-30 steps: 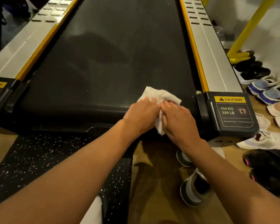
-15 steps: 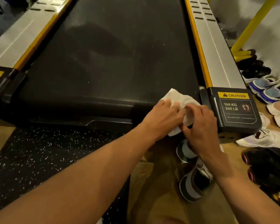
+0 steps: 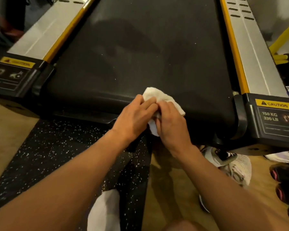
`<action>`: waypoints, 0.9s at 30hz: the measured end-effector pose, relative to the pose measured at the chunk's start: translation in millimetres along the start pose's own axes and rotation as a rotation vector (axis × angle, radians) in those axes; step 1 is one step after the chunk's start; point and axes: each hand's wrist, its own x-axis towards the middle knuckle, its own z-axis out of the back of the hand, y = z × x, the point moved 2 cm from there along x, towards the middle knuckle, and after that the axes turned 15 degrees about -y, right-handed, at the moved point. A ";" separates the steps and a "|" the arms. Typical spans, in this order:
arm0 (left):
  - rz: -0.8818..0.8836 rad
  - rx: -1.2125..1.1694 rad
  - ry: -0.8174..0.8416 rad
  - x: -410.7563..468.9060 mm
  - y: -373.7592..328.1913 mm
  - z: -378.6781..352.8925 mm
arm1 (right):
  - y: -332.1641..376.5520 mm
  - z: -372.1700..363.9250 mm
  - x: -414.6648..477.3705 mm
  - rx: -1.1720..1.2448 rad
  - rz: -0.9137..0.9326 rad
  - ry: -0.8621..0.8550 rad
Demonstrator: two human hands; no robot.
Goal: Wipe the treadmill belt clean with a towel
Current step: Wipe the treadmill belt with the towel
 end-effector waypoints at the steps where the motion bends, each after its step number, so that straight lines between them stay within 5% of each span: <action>1: 0.056 0.022 0.000 -8.6 14.1 8.1 | 13.9 -11.6 4.7 0.002 0.028 0.014; 12: 0.633 0.297 -0.059 -76.3 140.0 87.0 | 158.3 -116.1 48.8 0.063 0.206 0.202; 18: 0.776 0.331 -0.115 -83.0 153.1 88.6 | 178.2 -134.2 58.2 0.034 0.302 0.264; 27: 0.590 0.381 0.119 -64.2 105.5 76.3 | 138.2 -101.6 43.1 -0.112 0.380 0.265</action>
